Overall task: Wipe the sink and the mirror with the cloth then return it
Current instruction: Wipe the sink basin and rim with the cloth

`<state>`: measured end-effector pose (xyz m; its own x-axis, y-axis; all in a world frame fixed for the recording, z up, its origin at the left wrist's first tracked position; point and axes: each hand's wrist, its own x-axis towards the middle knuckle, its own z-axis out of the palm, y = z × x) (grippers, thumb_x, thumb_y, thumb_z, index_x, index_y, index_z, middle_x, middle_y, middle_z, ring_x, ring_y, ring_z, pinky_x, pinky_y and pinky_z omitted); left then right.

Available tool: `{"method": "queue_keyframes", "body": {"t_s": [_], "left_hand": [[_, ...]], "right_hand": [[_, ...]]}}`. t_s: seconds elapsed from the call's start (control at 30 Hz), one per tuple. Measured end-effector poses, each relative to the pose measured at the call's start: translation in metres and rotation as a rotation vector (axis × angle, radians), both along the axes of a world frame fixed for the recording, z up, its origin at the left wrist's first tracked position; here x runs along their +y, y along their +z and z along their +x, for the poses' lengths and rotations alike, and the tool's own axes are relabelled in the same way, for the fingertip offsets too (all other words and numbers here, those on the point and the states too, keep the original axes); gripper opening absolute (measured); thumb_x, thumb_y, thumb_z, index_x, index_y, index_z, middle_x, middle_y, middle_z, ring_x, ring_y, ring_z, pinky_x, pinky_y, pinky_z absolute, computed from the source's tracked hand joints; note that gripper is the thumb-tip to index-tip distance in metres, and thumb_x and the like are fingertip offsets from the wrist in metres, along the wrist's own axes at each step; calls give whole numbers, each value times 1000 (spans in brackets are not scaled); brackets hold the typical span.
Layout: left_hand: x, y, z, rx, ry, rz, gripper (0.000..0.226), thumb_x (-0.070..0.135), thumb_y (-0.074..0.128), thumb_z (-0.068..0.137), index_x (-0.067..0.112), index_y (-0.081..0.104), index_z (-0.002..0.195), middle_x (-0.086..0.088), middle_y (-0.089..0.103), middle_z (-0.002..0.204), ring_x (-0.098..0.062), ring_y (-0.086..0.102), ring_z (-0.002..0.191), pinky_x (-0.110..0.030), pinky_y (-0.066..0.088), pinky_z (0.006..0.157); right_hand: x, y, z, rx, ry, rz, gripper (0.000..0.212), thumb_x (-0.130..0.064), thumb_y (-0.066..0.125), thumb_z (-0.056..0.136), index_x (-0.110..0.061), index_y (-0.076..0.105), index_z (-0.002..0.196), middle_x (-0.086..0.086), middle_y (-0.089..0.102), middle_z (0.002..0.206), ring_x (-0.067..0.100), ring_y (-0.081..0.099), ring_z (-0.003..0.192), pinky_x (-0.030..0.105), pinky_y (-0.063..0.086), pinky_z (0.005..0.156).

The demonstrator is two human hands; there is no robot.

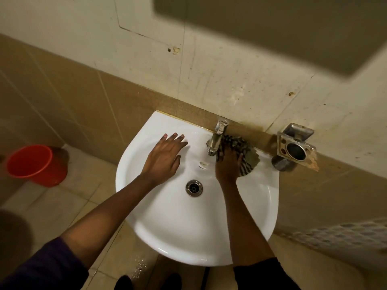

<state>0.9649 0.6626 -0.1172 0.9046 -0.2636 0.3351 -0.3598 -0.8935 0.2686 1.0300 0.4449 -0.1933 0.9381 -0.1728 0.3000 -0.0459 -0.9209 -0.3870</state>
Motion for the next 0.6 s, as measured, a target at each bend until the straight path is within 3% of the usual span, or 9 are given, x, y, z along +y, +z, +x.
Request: {"method": "queue_keyframes", "body": {"t_s": [0.13,0.23,0.37,0.47,0.6], "left_hand": [[23,6,-2,27,66,-33,43,21,40,88,11,55,127,-10,55,137,-28,45,132,-33,13,115],[43,3,-1,70,100,-36,43,23,39,88,12,55,127,-10,54,138,-28,44,134,-32,11,116],[62,0,-5,106,127,-61,43,25,39,88,13,54,126,-10,54,138,-27,44,134,-27,6,116],[73,1,-10,106,137,-97,43,26,38,88,12,56,125,-10,55,137,-27,45,133,-28,7,115],[92,-2,-19,106,168,-164,45,27,36,88,13,56,126,-9,55,138,-25,42,135,-28,8,117]], "right_hand": [[50,-2,-32,-23,-73,100,49,-20,28,91,7,57,118,29,60,120,43,53,118,59,34,104],[86,-9,-51,23,118,93,46,-16,30,89,1,57,122,25,61,121,42,56,115,56,40,101],[117,-11,-31,-42,452,-148,48,-10,59,81,-4,52,128,15,58,130,32,52,123,52,39,101],[124,5,6,7,306,-107,48,-18,35,90,-11,43,137,10,46,143,29,38,135,53,26,111],[162,19,42,176,27,60,49,-27,33,99,-16,27,146,7,29,153,30,21,141,54,9,114]]}}
